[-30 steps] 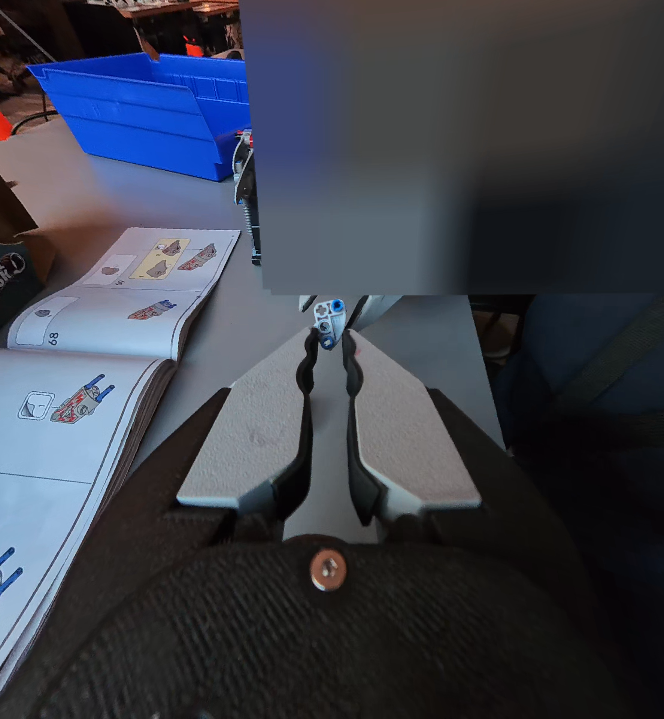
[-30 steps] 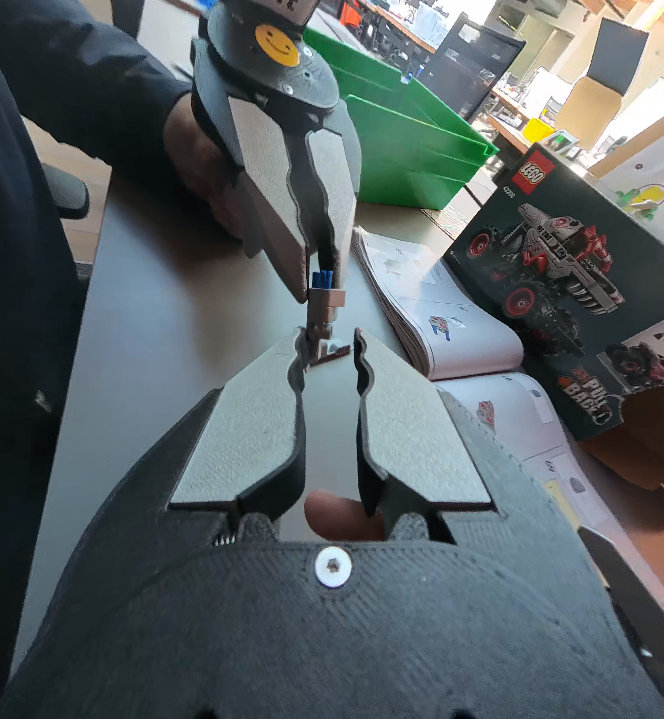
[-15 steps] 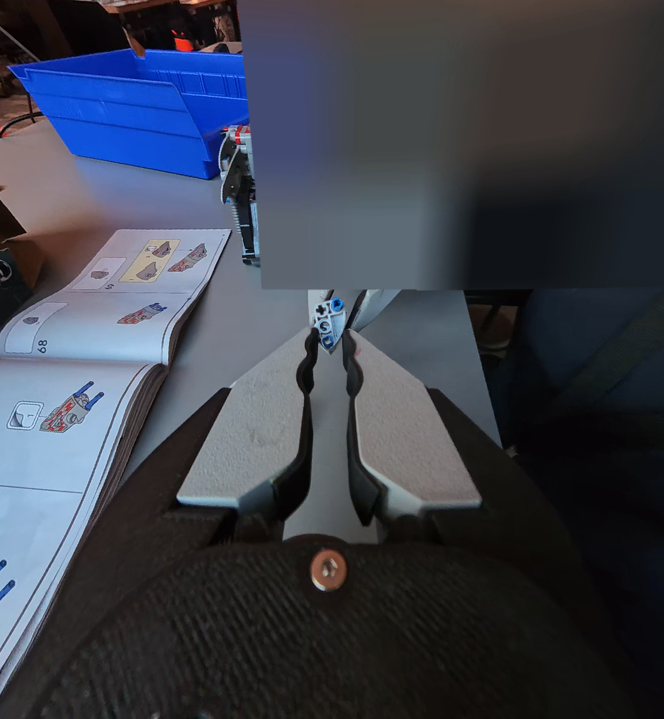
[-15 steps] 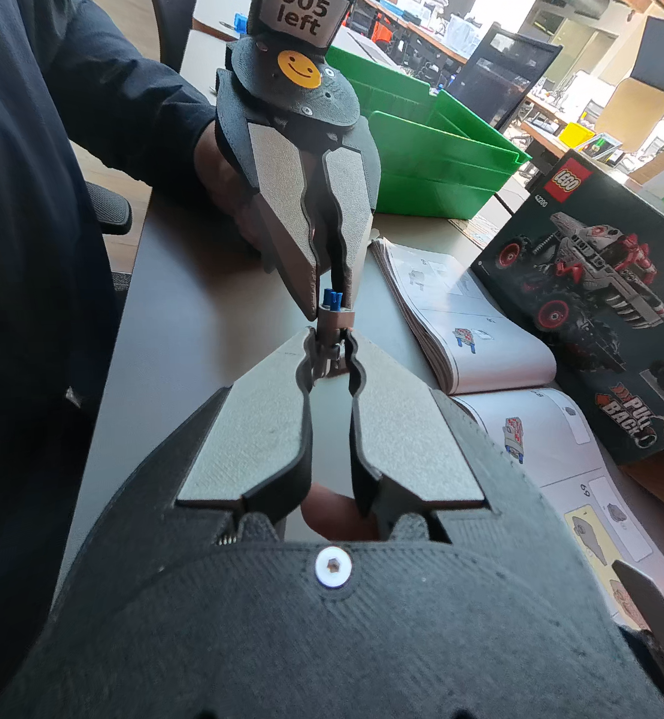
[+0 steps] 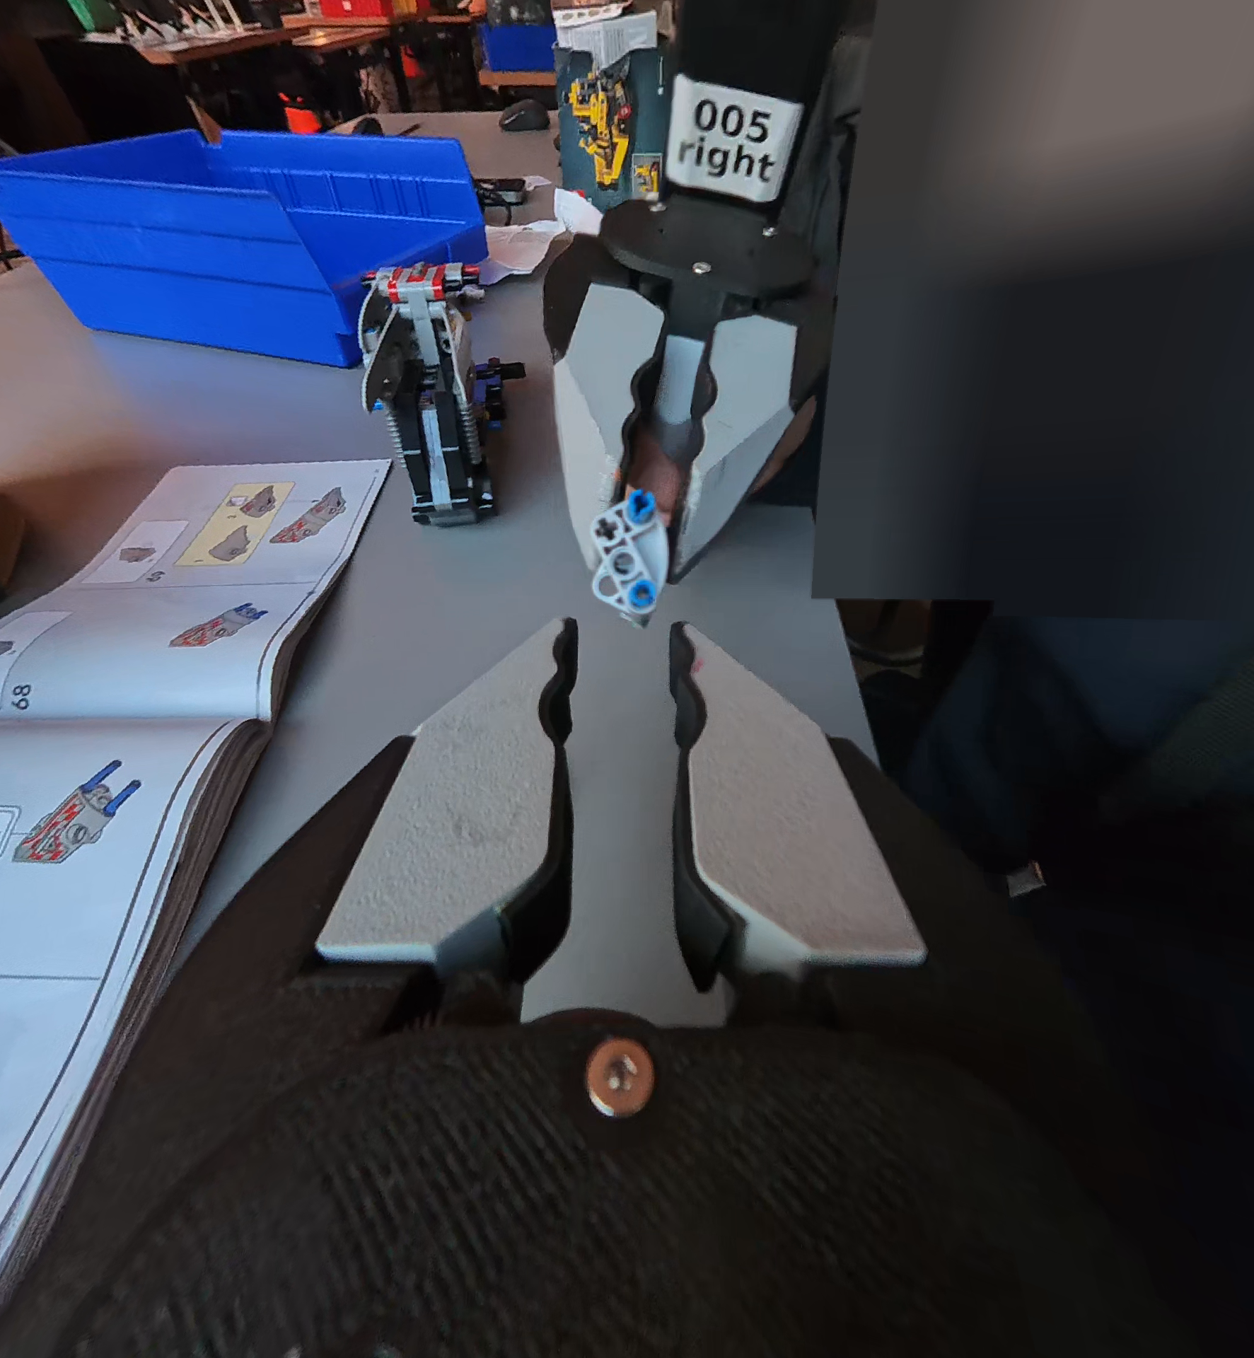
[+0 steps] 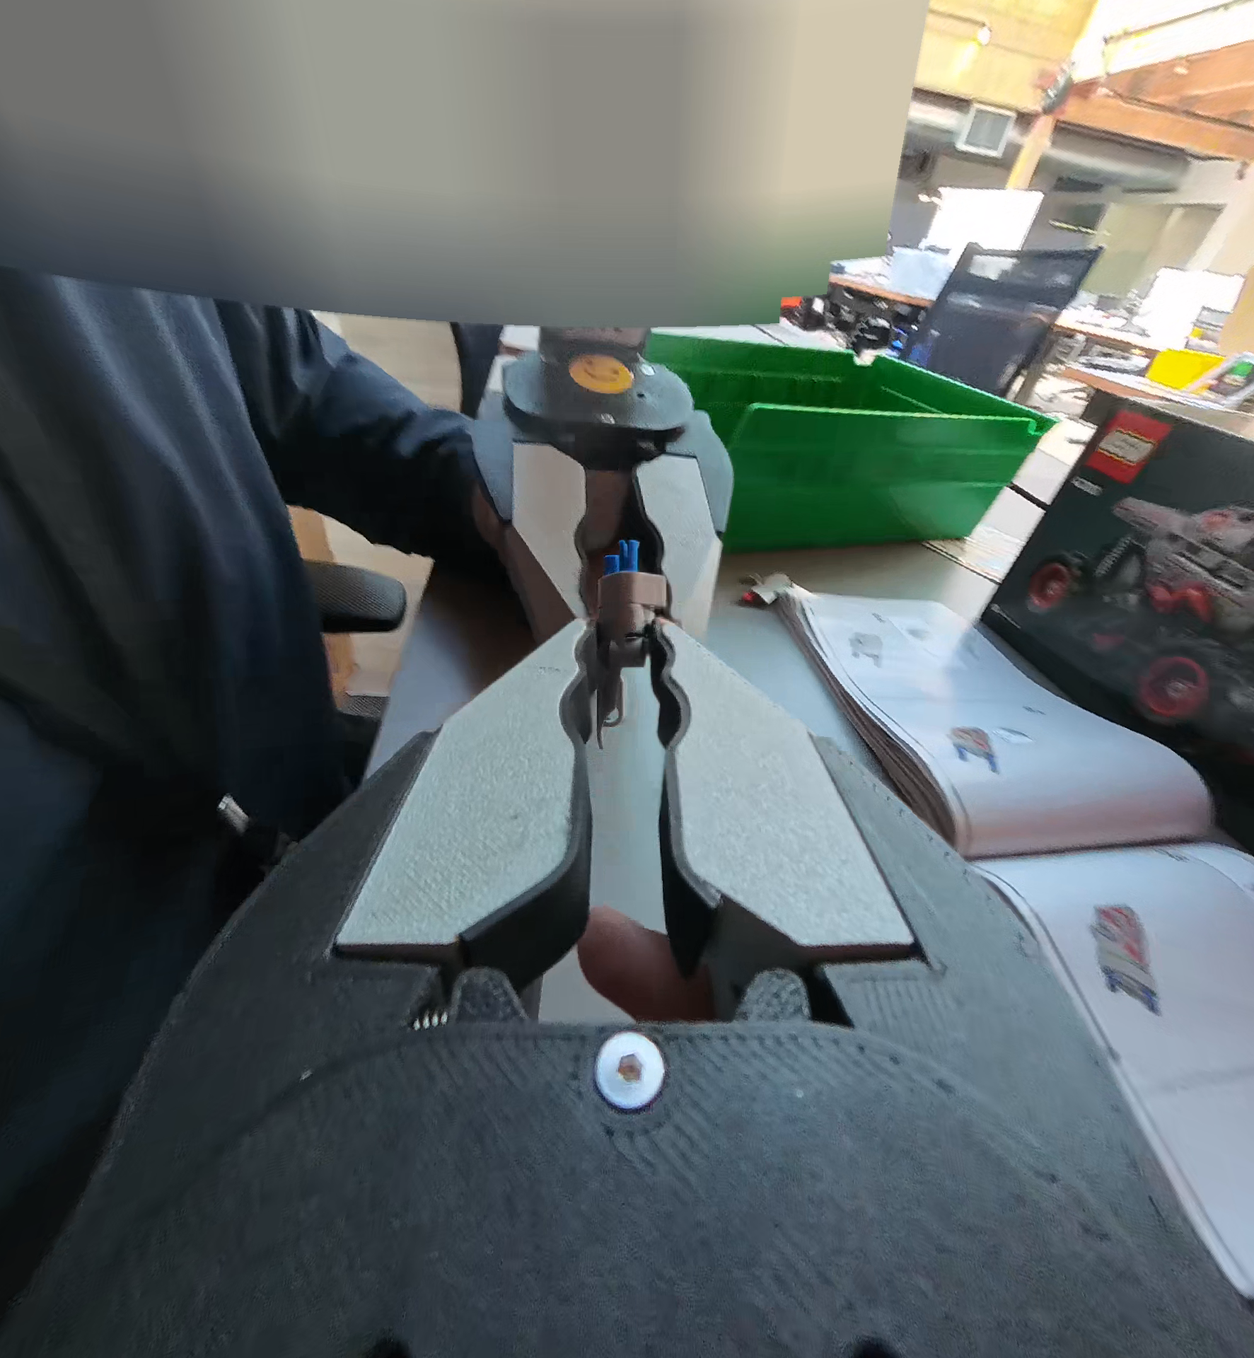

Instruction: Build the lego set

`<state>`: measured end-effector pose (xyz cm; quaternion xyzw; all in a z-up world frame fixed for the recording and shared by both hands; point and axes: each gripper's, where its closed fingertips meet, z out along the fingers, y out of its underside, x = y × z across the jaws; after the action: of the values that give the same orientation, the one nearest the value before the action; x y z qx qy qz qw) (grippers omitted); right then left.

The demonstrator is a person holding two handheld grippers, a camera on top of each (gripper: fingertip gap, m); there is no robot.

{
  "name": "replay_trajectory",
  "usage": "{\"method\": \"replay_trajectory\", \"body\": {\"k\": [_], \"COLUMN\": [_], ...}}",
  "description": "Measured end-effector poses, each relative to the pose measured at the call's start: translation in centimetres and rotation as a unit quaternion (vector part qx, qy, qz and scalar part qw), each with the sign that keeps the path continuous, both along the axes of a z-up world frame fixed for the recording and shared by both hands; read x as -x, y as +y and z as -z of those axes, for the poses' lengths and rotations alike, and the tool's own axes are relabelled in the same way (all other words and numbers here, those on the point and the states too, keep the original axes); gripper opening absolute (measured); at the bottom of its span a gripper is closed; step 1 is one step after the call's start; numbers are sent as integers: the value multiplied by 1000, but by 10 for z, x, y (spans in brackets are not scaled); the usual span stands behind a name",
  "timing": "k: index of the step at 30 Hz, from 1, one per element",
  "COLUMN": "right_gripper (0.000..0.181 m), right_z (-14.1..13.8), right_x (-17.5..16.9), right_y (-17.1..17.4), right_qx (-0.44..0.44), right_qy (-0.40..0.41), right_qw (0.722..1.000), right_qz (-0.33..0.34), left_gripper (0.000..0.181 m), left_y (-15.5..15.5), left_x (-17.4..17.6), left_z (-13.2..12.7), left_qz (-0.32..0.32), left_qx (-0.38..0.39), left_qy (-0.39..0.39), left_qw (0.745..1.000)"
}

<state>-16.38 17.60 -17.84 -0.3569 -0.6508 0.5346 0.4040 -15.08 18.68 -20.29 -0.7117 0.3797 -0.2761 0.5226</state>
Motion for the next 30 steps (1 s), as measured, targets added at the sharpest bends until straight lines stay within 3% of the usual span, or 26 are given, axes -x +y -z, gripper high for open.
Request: {"method": "replay_trajectory", "body": {"k": [4, 6, 9, 12, 16, 19, 25, 30], "right_gripper": [11, 11, 10, 10, 10, 10, 10, 18], "right_z": [-7, -7, -3, 6, 7, 21, 50, 87], "right_x": [2, 1, 2, 8, 16, 17, 11, 0], "right_y": [-12, -9, 9, 34, 43, 58, 81, 78], "right_qx": [19, -13, -31, -91, -139, -168, -252, -261], "right_qy": [20, 28, 25, 7, 6, -28, -104, -247], "right_qw": [999, 1000, 998, 989, 979, 968, 932, 920], "right_qz": [-23, -2, 43, 116, 149, 184, 239, 157], "left_gripper": [7, 6, 30, 29, 29, 29, 27, 28], "left_y": [-12, -22, -50, -76, -98, -104, -119, -132], "left_x": [-5, 8, 46, 96, 159, 197, 218, 245], "left_z": [-6, -2, 11, 12, 8, 12, -11, -17], "left_qz": [15, -11, -53, -122, -206, -263, -259, -264], "left_qx": [-1, 8, 41, 20, -22, -37, -115, -144], "left_qy": [-19, -11, 20, 63, 95, 120, 86, 85], "left_qw": [1000, 1000, 998, 990, 974, 957, 955, 950]}}
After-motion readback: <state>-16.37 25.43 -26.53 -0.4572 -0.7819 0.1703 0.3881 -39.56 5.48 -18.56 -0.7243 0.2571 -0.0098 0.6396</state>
